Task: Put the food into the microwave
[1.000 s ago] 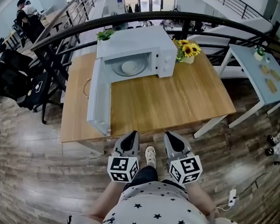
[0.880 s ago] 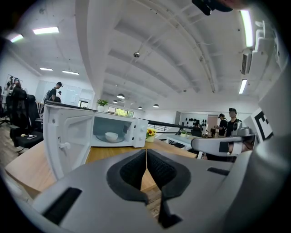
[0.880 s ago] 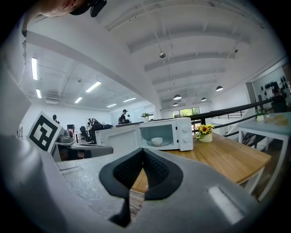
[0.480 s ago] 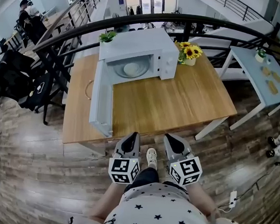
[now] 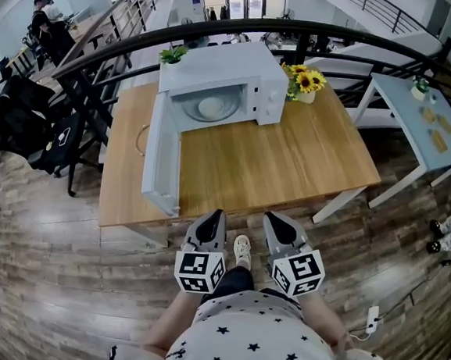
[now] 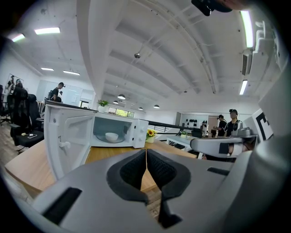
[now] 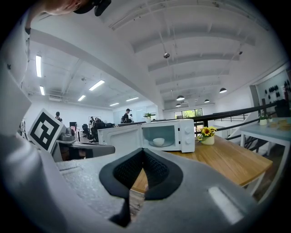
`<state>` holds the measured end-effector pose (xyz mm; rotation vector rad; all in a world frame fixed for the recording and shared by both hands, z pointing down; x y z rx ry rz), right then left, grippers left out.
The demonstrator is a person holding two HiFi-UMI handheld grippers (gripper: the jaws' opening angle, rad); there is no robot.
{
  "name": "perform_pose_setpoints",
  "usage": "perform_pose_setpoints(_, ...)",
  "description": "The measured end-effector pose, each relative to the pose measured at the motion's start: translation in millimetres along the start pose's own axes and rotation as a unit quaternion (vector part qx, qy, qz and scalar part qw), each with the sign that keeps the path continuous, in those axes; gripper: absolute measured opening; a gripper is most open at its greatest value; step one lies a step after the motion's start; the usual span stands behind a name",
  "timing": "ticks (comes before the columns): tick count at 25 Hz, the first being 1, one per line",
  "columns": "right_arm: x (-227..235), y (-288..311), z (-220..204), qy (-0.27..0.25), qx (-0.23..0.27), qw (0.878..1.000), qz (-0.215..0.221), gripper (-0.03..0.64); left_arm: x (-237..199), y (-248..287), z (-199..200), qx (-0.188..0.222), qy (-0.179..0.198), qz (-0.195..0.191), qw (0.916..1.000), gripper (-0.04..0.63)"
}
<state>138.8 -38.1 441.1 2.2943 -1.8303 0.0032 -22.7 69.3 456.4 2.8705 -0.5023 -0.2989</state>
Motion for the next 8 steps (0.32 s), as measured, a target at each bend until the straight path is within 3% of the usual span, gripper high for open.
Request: perform_pose_setpoints(8, 3.3, 3.9, 0.0, 0.001, -0.001, 1.0, -0.003, 0.006, -0.1, 4.4, 0.9, -0.003, -0.002, -0.004, 1.0, 0.009)
Point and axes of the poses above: the fingertips, and each gripper's own axes: y forward along the fingers, x to its right, z out of its top, the point moved 9 cm from there along -y, backward along the fingers, and after that the axes turned 7 degrees about z, right-handed, at the moved point
